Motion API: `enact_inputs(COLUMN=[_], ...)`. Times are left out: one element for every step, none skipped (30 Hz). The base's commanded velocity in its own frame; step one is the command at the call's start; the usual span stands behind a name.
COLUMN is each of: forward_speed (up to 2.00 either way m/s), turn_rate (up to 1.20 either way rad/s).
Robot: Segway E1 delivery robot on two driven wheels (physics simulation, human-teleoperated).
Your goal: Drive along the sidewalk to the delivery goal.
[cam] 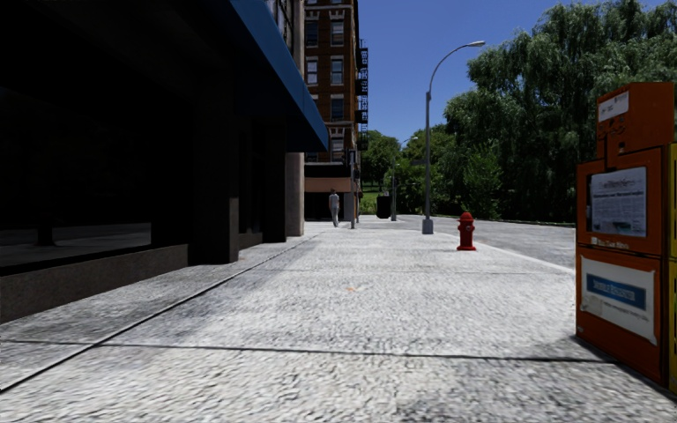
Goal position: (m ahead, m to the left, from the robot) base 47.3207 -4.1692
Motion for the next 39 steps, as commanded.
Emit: enact_inputs(forward_speed=[2.0, 2.0, 2.0, 2.0, 2.0, 2.0, 2.0, 2.0, 2.0, 2.0, 2.0, 2.0, 2.0, 2.0, 2.0, 2.0, 2.0, 2.0, 2.0, 2.0, 2.0, 2.0, 2.0, 2.0, 2.0, 2.0, 2.0, 2.0, 2.0, 2.0, 2.0, 2.0, 2.0, 2.0, 2.0, 2.0, 2.0, 2.0, 2.0], turn_rate=[0.0, 0.0, 0.0, 0.0, 0.0, 0.0, 0.0, 0.0, 0.0, 0.0, 0.0, 0.0, 0.0, 0.0, 0.0, 0.0, 0.0, 0.0, 0.0, 0.0, 0.0, 0.0, 0.0, 0.0, 0.0, 0.0, 0.0, 0.0, 0.0, 0.0, 0.0, 0.0, 0.0, 0.0, 0.0, 0.0, 0.0, 0.0, 0.0])
